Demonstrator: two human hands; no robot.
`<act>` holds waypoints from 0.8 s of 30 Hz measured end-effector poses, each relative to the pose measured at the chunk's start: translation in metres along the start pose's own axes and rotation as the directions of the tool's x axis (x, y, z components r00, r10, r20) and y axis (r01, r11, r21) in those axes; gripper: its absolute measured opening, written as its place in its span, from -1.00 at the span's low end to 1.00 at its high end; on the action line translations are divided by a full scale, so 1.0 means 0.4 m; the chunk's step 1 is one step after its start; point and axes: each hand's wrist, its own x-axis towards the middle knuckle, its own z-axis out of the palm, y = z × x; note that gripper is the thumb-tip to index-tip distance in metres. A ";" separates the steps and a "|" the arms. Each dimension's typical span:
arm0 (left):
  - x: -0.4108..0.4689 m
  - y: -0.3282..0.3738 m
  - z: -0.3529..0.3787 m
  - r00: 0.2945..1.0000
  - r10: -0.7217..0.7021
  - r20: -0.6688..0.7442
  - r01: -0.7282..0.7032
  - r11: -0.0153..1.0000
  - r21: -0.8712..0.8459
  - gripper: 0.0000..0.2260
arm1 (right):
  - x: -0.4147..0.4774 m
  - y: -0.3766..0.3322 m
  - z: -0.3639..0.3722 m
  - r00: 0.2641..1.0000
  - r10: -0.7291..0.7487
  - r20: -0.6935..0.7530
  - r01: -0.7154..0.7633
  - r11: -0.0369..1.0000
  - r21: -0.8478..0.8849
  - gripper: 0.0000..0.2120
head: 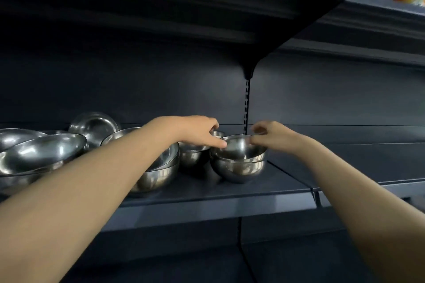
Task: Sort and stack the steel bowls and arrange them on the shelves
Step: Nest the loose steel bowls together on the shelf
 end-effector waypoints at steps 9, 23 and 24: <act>0.023 0.037 0.039 0.984 -0.041 0.176 0.072 0.982 -0.174 -0.35 | 0.032 0.062 0.048 0.993 -0.024 0.115 -0.008 0.962 0.273 -0.38; 0.043 0.019 0.053 0.984 -0.017 0.178 0.083 0.927 -0.366 -0.44 | 0.036 0.080 0.070 0.980 -0.113 0.164 0.025 0.887 0.460 -0.58; 0.042 0.020 0.053 0.983 -0.008 0.186 0.079 0.923 -0.377 -0.48 | 0.035 0.079 0.071 0.981 -0.114 0.158 0.031 0.891 0.452 -0.48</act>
